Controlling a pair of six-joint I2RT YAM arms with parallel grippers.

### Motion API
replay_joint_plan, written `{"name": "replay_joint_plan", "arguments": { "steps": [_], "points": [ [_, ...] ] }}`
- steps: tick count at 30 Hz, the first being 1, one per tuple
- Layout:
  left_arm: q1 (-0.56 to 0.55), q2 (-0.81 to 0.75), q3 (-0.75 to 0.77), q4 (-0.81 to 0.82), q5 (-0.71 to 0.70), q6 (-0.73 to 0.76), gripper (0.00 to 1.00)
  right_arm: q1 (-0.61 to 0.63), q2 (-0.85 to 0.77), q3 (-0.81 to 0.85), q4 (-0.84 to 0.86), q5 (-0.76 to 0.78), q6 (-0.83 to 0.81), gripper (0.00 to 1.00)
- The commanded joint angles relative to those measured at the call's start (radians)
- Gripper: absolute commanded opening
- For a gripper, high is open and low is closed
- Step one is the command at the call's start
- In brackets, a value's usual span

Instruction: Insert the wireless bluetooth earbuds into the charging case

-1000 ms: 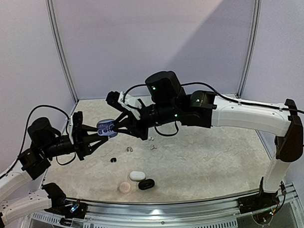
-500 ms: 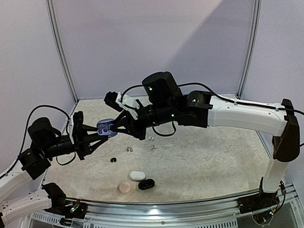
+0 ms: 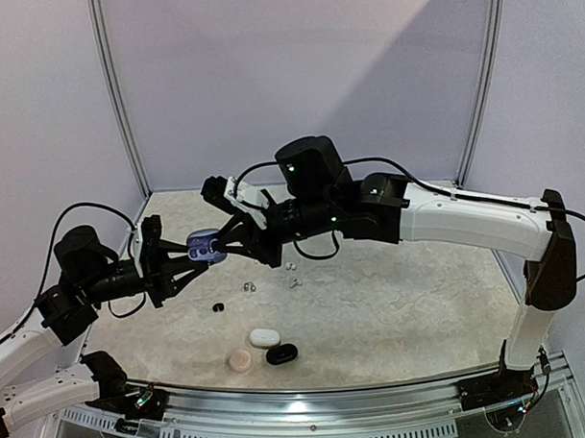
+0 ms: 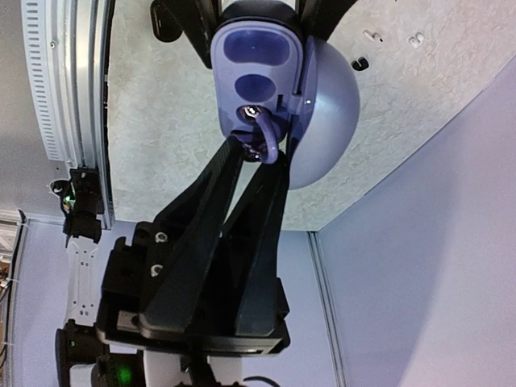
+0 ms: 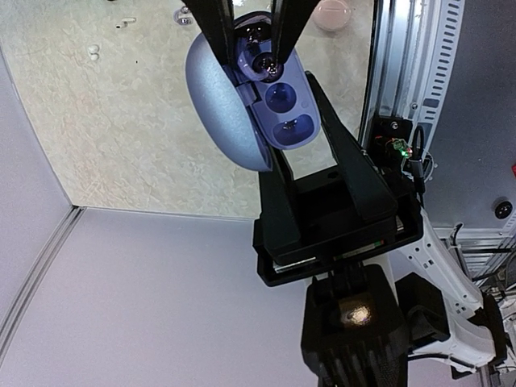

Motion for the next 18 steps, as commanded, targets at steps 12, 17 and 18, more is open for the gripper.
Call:
{"name": "replay_joint_plan", "arguments": {
  "steps": [12,17,18],
  "points": [
    [-0.001,-0.007,0.012,0.017,0.005,0.022,0.00,0.012,0.026,-0.004,-0.050,-0.029,-0.089,0.00],
    [-0.001,-0.010,0.012,0.016,0.005,0.023,0.00,0.022,0.019,-0.014,-0.035,0.033,-0.130,0.00],
    [-0.001,-0.010,0.010,0.017,0.009,0.022,0.00,0.023,0.014,-0.024,-0.019,0.035,-0.142,0.00]
  ]
}}
